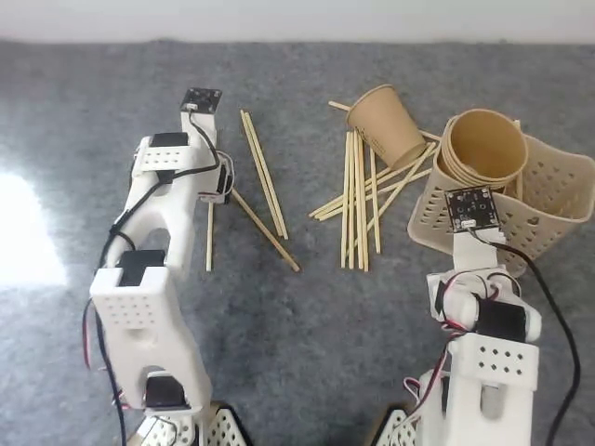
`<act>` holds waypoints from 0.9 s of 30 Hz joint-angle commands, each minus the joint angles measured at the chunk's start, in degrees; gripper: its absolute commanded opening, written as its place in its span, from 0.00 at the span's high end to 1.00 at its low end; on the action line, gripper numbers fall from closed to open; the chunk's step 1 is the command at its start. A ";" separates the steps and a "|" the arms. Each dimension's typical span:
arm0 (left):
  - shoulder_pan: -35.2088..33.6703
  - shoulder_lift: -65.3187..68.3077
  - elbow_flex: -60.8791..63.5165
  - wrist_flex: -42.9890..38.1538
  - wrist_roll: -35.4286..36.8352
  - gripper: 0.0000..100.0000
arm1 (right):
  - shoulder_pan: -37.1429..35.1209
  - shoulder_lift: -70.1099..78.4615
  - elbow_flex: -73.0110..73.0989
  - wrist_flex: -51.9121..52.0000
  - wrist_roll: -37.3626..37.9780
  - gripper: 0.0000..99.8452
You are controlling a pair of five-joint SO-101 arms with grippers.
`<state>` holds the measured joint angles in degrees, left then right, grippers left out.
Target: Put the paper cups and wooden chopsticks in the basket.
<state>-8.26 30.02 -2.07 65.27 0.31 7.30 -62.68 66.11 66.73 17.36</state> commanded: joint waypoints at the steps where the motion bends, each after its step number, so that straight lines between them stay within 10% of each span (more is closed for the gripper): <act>1: 0.88 -0.09 -2.33 2.73 0.26 0.89 | -0.31 -0.84 -0.26 -1.10 -0.79 0.77; 27: 2.73 1.14 -15.69 24.18 -4.84 0.99 | -0.31 -0.84 -0.26 -0.75 -0.53 0.77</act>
<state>-6.15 36.44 -14.20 84.26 -3.12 7.38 -62.68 66.11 66.73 17.36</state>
